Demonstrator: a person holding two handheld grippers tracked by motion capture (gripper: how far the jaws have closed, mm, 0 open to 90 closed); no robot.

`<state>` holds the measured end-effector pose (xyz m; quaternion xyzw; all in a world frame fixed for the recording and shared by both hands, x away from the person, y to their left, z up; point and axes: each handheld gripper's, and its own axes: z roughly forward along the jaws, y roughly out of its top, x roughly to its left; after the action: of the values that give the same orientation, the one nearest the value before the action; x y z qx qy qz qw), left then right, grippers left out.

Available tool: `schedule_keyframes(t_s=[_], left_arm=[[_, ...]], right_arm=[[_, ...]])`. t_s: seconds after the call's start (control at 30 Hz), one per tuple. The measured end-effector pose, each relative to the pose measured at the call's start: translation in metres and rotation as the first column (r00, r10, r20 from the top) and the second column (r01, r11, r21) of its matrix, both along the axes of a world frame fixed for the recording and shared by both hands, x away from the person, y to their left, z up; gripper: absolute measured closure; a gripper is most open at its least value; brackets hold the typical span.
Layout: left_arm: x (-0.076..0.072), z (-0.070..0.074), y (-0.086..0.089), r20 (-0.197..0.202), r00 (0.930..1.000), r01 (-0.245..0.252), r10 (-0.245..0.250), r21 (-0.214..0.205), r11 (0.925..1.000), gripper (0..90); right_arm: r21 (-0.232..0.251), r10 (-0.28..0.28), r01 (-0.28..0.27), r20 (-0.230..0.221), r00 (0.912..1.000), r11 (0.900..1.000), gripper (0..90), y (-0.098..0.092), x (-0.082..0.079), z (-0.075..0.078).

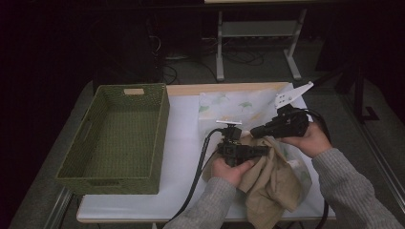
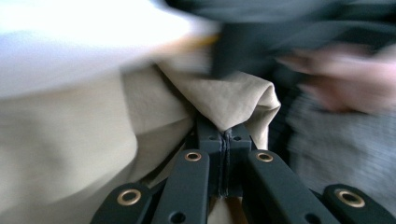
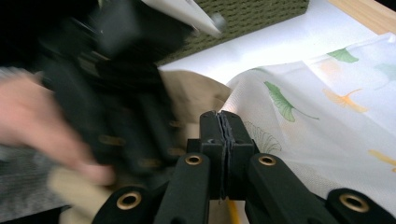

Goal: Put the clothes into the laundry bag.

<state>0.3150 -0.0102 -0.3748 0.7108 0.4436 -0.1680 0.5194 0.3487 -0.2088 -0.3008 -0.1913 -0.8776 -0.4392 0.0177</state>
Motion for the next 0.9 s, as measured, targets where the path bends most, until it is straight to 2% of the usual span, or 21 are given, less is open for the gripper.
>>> schedule_keyframes(t_s=[0.07, 0.13, 0.17, 0.23, 0.33, 0.4, 0.47, 0.53, 0.63, 0.7, 0.73, 0.77, 0.8, 0.87, 0.9], left_arm=[[0.009, -0.021, 0.002, -0.039, 0.9962, -0.078, 0.078, 0.017, 0.9969, 88.6], [0.016, -0.041, 0.005, -0.095, 0.9887, -0.115, 0.116, 0.015, 0.9932, 87.9], [0.016, -0.046, 0.007, -0.104, 0.9868, -0.124, 0.124, 0.003, 0.9923, 86.9], [0.012, -0.046, 0.009, -0.089, 0.9888, -0.119, 0.12, 0.013, 0.9928, 79.5], [0.003, -0.036, 0.016, -0.071, 0.9945, -0.074, 0.077, 0.037, 0.9965, 60.7], [-0.005, -0.028, 0.024, -0.059, 0.9972, -0.041, 0.046, 0.078, 0.9961, 48.6], [-0.014, -0.023, 0.034, -0.034, 0.9993, -0.011, 0.015, 0.118, 0.993, 42.6], [-0.021, -0.023, 0.043, -0.056, 0.9983, 0.027, -0.018, 0.157, 0.9873, 35.5], [-0.026, -0.035, 0.049, -0.094, 0.994, 0.076, -0.056, 0.219, 0.9728, 30.9], [-0.026, -0.045, 0.045, -0.121, 0.9901, 0.1, -0.07, 0.261, 0.9601, 29.8], [-0.025, -0.05, 0.041, -0.127, 0.9883, 0.116, -0.084, 0.271, 0.9554, 31.6], [-0.024, -0.053, 0.037, -0.122, 0.9881, 0.124, -0.093, 0.275, 0.9533, 41.7], [-0.023, -0.056, 0.033, -0.122, 0.9877, 0.129, -0.099, 0.273, 0.9533, 58.8], [-0.02, -0.06, 0.024, -0.12, 0.987, 0.134, -0.107, 0.252, 0.9584, 80.9], [-0.018, -0.059, 0.019, -0.112, 0.9881, 0.13, -0.105, 0.241, 0.9619, 84.4]], right_arm=[[-0.001, 0.006, -0.006, -0.009, 0.9999, 1.0, 88.3, 0.0, -0.001, -0.002], [0.002, 0.015, -0.015, -0.017, 0.9997, 0.9999, 88.4, 0.001, -0.002, -0.005], [-0.01, 0.015, -0.015, -0.022, 0.9996, 0.9998, 88.3, 0.001, -0.002, -0.008], [-0.023, 0.015, -0.016, -0.035, 0.9993, 0.9996, 88.4, 0.001, 0.0, -0.015], [-0.038, -0.001, -0.001, -0.058, 0.9983, 0.9993, 88.3, -0.002, 0.004, -0.024], [-0.045, -0.006, 0.004, -0.062, 0.9981, 0.999, 88.3, -0.003, 0.005, -0.029], [-0.051, -0.011, 0.007, -0.064, 0.9979, 0.9987, 88.3, -0.004, 0.006, -0.032], [-0.057, -0.018, 0.014, -0.067, 0.9976, 0.9983, 88.3, -0.005, 0.007, -0.033], [-0.057, -0.028, 0.024, -0.066, 0.9974, 0.9981, 88.3, -0.007, 0.007, -0.032], [-0.057, -0.029, 0.025, -0.066, 0.9974, 0.9981, 88.3, -0.006, 0.008, -0.033], [-0.058, -0.028, 0.024, -0.066, 0.9974, 0.998, 88.3, -0.004, 0.008, -0.034], [-0.058, -0.025, 0.021, -0.066, 0.9975, 0.9981, 88.3, -0.003, 0.008, -0.035], [-0.063, -0.02, 0.016, -0.067, 0.9975, 0.9979, 88.3, -0.001, 0.009, -0.035], [-0.069, -0.014, 0.009, -0.067, 0.9976, 0.9976, 88.3, 0.003, 0.008, -0.036], [-0.067, -0.006, 0.002, -0.065, 0.9979, 0.9978, 88.3, 0.005, 0.008, -0.036]])
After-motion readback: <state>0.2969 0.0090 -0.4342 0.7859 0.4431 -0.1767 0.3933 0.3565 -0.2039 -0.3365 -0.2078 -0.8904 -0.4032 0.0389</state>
